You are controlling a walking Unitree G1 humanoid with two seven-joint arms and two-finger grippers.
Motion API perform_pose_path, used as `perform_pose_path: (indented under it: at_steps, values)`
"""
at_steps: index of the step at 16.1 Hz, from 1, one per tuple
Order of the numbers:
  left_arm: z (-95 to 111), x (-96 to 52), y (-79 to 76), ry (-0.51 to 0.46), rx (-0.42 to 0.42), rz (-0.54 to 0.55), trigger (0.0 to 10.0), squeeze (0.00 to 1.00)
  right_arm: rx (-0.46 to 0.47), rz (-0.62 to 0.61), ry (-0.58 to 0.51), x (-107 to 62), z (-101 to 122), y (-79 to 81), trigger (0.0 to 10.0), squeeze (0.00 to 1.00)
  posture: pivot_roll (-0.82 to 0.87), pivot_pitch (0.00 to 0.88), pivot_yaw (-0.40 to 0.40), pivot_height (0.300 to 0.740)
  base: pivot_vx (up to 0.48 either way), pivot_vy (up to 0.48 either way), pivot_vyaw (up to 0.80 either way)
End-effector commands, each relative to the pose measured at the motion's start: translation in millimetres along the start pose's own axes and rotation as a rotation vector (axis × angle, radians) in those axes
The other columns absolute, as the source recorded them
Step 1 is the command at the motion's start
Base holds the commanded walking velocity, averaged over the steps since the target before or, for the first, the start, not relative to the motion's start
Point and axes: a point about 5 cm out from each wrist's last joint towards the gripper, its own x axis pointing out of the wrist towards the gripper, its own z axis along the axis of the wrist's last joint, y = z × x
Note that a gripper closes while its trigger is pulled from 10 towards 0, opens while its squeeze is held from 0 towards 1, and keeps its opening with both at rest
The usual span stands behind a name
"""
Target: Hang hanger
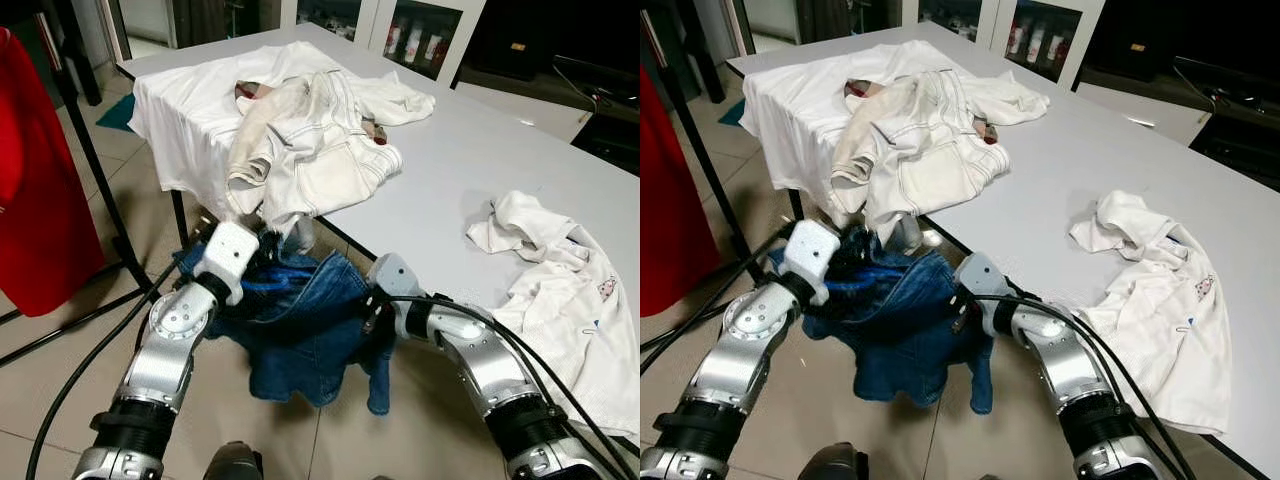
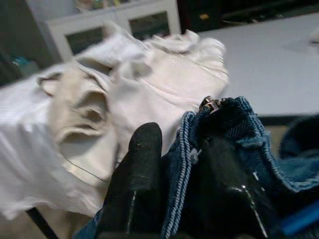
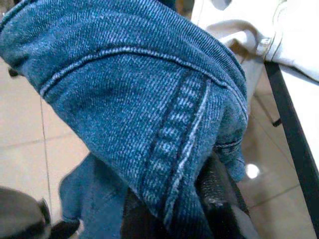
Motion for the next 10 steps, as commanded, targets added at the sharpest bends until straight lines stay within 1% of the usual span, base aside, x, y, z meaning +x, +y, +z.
perform_pose_path:
  at_steps: [1,2,4,6,9,10]
  values:
    - [2,4.2,-4.0,-0.008,0.009,0.002,10.0,0.00,-0.030,0.006,-0.170,0.0,27,-2.9,0.0,0.00,0.19,0.000,-0.104,0.710,0.000,0.000,0.00]
    - [9,4.6,-0.7,-0.053,0.012,0.023,10.0,0.00,0.002,0.010,-0.209,1.1,28,-1.1,0.0,0.00,0.19,0.000,-0.103,0.710,0.000,0.000,0.00]
    - [19,4.4,2.1,-0.117,0.023,0.032,10.0,0.00,0.033,0.004,-0.237,2.7,26,0.8,0.0,0.00,0.19,0.000,-0.102,0.710,0.000,0.000,0.00]
    - [26,3.8,8.4,-0.157,0.050,0.069,10.0,0.00,0.065,-0.034,-0.264,5.1,23,-0.9,0.0,0.00,0.20,0.000,-0.098,0.710,0.000,0.000,0.00]
    - [28,2.3,12.4,-0.166,0.050,0.068,10.0,0.00,0.072,-0.078,-0.283,7.5,24,-5.1,0.0,0.00,0.20,0.000,-0.093,0.710,0.000,0.000,0.00]
    - [27,1.2,11.3,-0.167,0.026,0.051,10.0,1.00,0.071,-0.086,-0.287,7.7,24,-6.1,0.0,0.00,0.20,0.000,-0.091,0.710,0.000,0.000,0.00]
